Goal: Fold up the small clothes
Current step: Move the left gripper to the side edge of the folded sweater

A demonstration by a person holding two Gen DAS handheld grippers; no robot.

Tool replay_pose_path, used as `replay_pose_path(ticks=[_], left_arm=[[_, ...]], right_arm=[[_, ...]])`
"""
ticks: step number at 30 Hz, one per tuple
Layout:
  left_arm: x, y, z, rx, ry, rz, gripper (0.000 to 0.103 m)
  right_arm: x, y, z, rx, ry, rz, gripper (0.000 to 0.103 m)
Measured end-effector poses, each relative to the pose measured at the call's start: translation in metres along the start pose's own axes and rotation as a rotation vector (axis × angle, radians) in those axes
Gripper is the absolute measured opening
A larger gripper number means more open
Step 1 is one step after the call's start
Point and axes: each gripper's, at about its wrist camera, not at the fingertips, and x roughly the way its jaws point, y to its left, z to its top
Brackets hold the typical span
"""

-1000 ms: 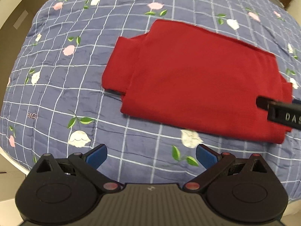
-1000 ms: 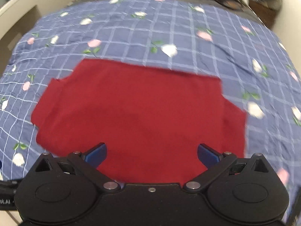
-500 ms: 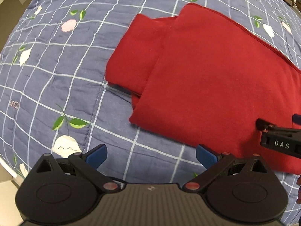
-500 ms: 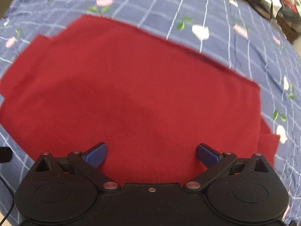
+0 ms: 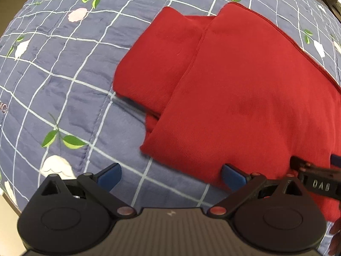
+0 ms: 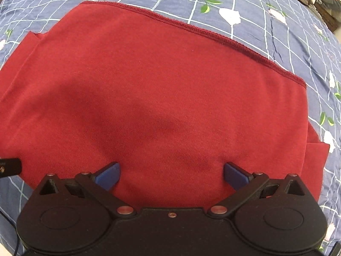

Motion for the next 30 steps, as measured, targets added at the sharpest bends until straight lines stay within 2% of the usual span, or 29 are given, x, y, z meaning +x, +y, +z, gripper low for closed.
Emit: replay_pose_path(ticks=[10, 22, 30], left_arm=[[0.014, 0.003, 0.011, -0.067, 0.023, -0.012, 0.103], [0.006, 0.016, 0.016, -0.061, 0.015, -0.007, 0.103], [0.004, 0.019, 0.016, -0.069, 0.021, -0.023, 0.103]], right_arm=[[-0.002, 0.001, -0.004, -0.003, -0.011, 0.004, 0.103], [-0.005, 0.0, -0.007, -0.003, -0.03, 0.006, 0.103], [-0.011, 0.003, -0.015, -0.004, -0.091, 0.007, 0.103]])
